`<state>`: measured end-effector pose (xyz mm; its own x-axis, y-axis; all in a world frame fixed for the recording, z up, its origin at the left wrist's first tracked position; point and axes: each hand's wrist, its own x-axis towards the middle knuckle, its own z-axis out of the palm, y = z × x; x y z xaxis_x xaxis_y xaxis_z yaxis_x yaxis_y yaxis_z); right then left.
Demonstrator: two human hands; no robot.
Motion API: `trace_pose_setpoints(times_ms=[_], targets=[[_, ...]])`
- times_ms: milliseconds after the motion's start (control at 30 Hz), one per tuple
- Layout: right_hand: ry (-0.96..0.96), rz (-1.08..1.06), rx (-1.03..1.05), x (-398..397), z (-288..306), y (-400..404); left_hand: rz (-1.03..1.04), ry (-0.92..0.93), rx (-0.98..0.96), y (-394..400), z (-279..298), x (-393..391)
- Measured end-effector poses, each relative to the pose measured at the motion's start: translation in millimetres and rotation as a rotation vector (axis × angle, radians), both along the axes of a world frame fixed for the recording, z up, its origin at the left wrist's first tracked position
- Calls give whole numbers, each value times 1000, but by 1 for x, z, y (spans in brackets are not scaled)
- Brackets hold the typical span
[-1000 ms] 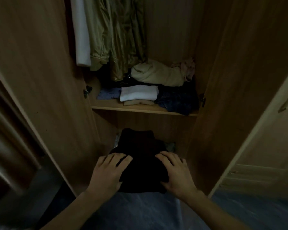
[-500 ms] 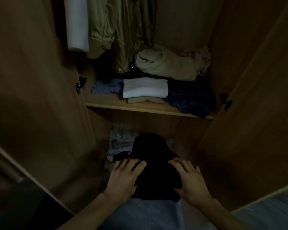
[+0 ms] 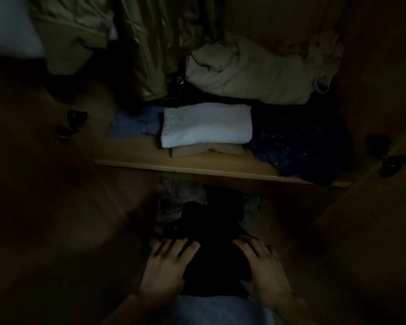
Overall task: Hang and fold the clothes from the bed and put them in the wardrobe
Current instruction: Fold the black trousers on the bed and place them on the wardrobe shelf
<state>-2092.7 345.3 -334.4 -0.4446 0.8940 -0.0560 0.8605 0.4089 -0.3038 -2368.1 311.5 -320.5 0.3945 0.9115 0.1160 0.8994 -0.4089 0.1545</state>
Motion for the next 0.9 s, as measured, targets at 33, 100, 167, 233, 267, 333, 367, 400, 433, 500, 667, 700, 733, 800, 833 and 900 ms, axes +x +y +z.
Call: trace_pose_setpoints(times_ms=[33,100,167,233,267,333,367,400,433,500,667,700,733,800,833,900], targets=[[19,1,-22,-3,-12,12,4,-12,43,11,-12,-3],[70,0,-19,-13,-43,37,8,-21,95,34,-44,-12],[113,14,8,-23,-86,61,0,-15,111,60,-86,-22],[124,28,19,-29,-135,83,2,-5,107,84,-141,-28],[121,30,57,-30,-161,94,16,0,96,95,-169,-29],[148,23,102,-30,-218,112,21,17,93,115,-229,-31],[162,25,99,-29,-250,121,12,18,103,125,-260,-31],[157,25,86,-27,-282,130,-4,18,108,135,-290,-29],[151,23,67,-23,-313,138,-25,20,113,144,-317,-26],[148,7,59,-10,-372,152,-71,12,133,161,-367,-15],[141,-57,70,27,-461,160,-176,-15,123,191,-464,20],[133,-68,71,34,-472,163,-198,-11,146,200,-476,28],[138,-95,67,41,-479,169,-209,-17,160,210,-484,35],[150,-153,112,51,-485,185,-220,-46,236,235,-490,50],[120,-173,175,55,-484,194,-231,-71,277,250,-489,57],[115,-214,387,66,-484,217,-272,-142,414,282,-481,71]])
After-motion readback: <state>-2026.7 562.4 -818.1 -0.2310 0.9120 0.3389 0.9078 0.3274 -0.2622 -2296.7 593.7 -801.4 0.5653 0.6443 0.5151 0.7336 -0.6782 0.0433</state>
